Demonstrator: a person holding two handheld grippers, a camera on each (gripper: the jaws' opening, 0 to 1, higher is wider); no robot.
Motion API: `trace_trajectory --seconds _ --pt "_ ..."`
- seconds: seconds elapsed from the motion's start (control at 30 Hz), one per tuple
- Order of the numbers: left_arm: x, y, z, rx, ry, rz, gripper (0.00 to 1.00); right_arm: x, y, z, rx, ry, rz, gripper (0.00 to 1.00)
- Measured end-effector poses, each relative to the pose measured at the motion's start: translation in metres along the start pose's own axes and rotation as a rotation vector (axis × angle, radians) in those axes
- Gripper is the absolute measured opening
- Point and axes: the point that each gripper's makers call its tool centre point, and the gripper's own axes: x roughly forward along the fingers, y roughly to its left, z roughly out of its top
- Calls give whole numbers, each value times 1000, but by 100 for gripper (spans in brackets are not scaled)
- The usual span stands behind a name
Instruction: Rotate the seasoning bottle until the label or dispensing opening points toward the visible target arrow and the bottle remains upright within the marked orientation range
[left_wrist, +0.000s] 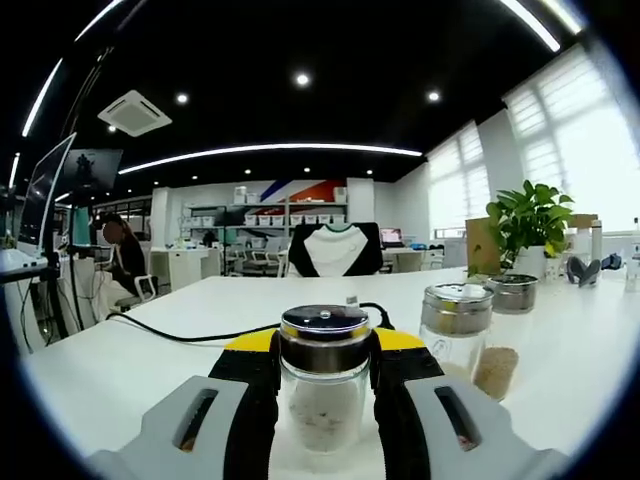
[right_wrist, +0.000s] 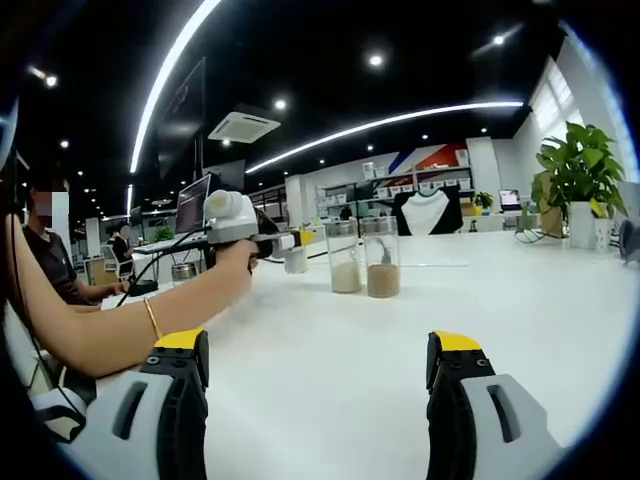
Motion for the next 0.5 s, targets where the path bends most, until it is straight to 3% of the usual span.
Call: trace_trajectory --seconds 0.27,0.5 --pt "-2 -2 4 -20 5 -13 36 0 2 7 -14 -9 3 91" --pt "-8 -2 26 3 -40 -10 36 -1 5 14 -20 -26 6 91"
